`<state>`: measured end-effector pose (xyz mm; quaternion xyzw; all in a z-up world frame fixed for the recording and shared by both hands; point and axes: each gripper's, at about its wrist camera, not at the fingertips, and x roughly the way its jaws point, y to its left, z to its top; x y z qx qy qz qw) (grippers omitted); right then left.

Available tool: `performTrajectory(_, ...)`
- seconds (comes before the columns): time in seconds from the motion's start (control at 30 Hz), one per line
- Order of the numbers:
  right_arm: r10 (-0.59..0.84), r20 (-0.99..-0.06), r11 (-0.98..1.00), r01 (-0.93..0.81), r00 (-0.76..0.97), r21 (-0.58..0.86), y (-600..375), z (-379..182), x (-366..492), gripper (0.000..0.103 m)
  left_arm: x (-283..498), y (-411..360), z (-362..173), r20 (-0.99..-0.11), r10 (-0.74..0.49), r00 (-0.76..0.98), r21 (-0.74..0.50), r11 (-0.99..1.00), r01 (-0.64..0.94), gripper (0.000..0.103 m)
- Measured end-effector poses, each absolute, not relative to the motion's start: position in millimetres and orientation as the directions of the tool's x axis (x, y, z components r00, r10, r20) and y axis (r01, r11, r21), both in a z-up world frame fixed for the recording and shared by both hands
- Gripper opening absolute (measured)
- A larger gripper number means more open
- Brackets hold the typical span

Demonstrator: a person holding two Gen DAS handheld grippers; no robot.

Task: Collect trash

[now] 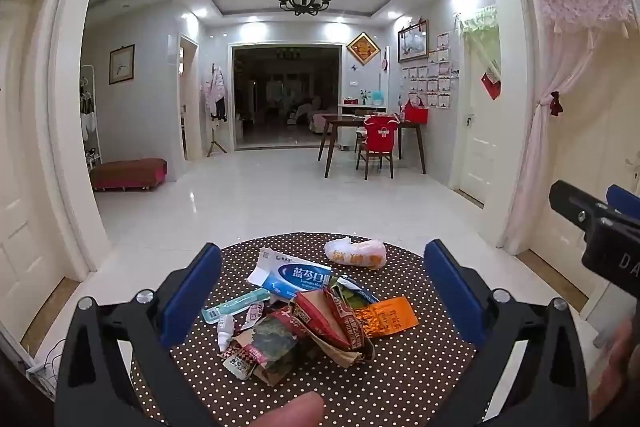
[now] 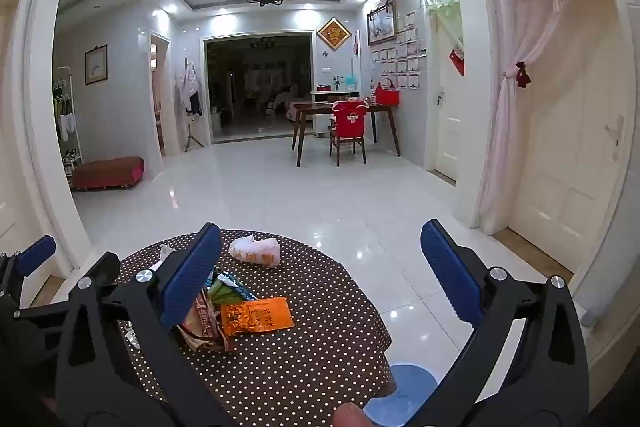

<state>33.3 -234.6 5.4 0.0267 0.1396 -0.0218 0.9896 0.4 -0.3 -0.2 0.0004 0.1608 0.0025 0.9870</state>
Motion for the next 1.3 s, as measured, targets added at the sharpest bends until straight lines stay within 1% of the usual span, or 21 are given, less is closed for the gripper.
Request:
performTrajectory(0.27, -0.053, -0.281, 0.997, 0.067, 0.958, 0.04, -232, 7, 34, 0.098, -1, 7, 1, -0.3, 0.009, 0.954, -0.026, 1.0, -0.018, 0.099)
performTrajectory(0.33, -0.06, -0.283, 0.996, 0.074, 0.957, 0.041, -240, 6, 37, 0.098, 6, -2, -4, -0.309, -0.006, 0.951, -0.004, 1.0, 0.005, 0.099)
performTrajectory(0.63, -0.072, -0.276, 0.996, 0.083, 0.959, 0.03, -238, 3, 39, 0.098, 13, -1, -3, -0.311, -0.04, 0.95, -0.031, 0.999, 0.032, 0.099)
performTrajectory(1.3, -0.071, -0.281, 0.997, 0.08, 0.957, 0.022, -234, 3, 41, 0.098, 12, 2, -7, -0.311, -0.063, 0.948, -0.043, 0.998, 0.052, 0.099)
